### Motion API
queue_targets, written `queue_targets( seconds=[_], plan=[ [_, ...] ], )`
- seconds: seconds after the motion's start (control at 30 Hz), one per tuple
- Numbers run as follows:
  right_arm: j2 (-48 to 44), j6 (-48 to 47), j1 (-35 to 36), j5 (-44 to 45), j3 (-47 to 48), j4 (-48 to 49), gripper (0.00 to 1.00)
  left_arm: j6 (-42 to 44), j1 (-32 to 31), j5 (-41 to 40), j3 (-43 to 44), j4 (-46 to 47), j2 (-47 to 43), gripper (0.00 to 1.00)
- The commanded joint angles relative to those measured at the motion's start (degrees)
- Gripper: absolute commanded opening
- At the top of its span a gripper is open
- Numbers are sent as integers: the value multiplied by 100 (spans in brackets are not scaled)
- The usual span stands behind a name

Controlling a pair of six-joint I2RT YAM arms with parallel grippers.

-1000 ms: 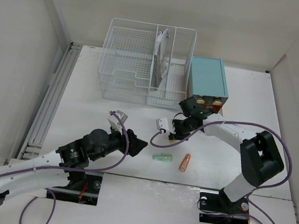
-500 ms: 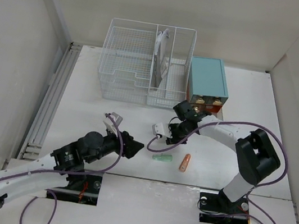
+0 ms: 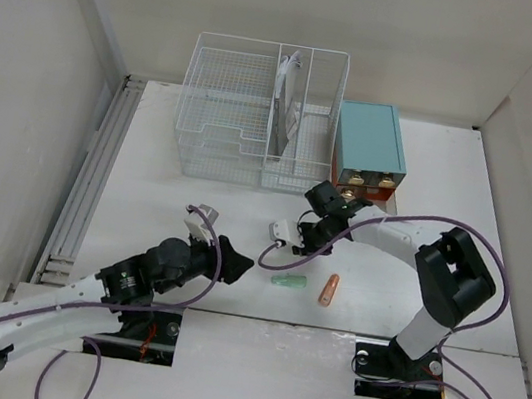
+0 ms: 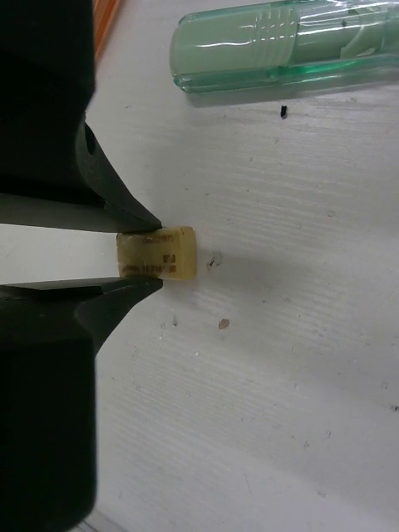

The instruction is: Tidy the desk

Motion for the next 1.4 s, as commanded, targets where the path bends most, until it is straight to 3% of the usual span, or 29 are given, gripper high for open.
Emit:
queue_targets(
  seconds=[0.0,0.23,0.4,0.53,0.87,0.93,1.03,1.1,1.3,1.37],
  plan=[
    [-397,304,-61,39,127,27,11,-238,12,-142,-70,284,194,61],
    [-1629,735,-923,311,198,256,9,60,12,253,-193,1145,1055,61],
    [-2131,1253,-1528,1180,92,562,9,402,12,560,-140,1716,1767,64],
    [-2184,1517,-2012,1305,39,563,9,675,12,754,70,2156,2582,67],
    [-1262,2027,-2575,2130,364,836,10,1343,-181,825,1150,2587,4412,68],
    [-1095,2027,-2575,2131,426,836,14,1484,-243,754,1327,2587,4746,68],
    [-1033,2132,-2628,2131,426,757,44,1676,-383,675,1635,2421,5063,68],
    [-1094,2133,-2628,2192,312,931,57,1738,-384,614,1714,2342,5133,68],
    [-1349,2238,-2742,2114,259,985,59,1862,-436,543,1775,2236,5187,68],
    [-1463,2290,-2804,1904,259,924,56,1862,-489,464,1828,2105,5239,68]
  ],
)
